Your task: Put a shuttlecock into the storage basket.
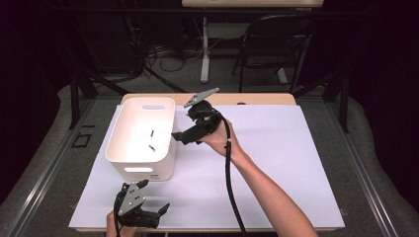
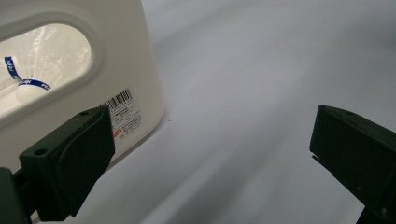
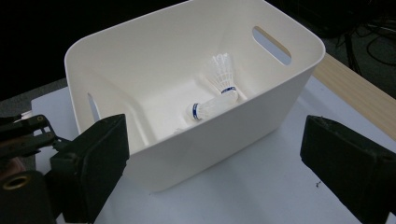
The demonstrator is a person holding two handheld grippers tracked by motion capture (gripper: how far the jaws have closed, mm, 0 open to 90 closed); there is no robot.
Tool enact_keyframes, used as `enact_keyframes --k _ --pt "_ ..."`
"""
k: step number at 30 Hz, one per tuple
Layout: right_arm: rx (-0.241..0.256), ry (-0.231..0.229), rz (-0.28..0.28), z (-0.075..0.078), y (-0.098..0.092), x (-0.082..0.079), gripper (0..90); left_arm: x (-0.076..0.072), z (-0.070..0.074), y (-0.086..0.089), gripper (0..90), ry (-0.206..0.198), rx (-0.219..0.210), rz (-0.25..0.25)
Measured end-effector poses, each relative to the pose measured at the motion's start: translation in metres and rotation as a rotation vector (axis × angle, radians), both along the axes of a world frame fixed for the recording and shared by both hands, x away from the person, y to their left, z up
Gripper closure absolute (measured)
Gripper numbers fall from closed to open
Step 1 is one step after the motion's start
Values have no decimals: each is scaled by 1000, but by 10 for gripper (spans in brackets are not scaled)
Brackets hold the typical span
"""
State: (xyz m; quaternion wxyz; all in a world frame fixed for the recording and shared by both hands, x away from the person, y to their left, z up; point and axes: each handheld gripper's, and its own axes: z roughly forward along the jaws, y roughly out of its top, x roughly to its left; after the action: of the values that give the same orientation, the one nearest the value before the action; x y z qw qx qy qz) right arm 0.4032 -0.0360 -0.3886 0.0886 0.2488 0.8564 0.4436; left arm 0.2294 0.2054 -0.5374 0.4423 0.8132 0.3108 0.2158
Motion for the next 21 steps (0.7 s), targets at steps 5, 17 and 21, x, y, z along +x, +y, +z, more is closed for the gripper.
enact_keyframes --k 5,17,21 --pt "1 -10 -12 -4 -16 -6 42 0 0 0 0 -2 2 1" --pt "6 -20 -39 -19 -52 -21 20 0 1 0 0 1 4 0" --pt "7 -17 -52 -27 -64 -26 13 1 1 0 0 1 3 1"
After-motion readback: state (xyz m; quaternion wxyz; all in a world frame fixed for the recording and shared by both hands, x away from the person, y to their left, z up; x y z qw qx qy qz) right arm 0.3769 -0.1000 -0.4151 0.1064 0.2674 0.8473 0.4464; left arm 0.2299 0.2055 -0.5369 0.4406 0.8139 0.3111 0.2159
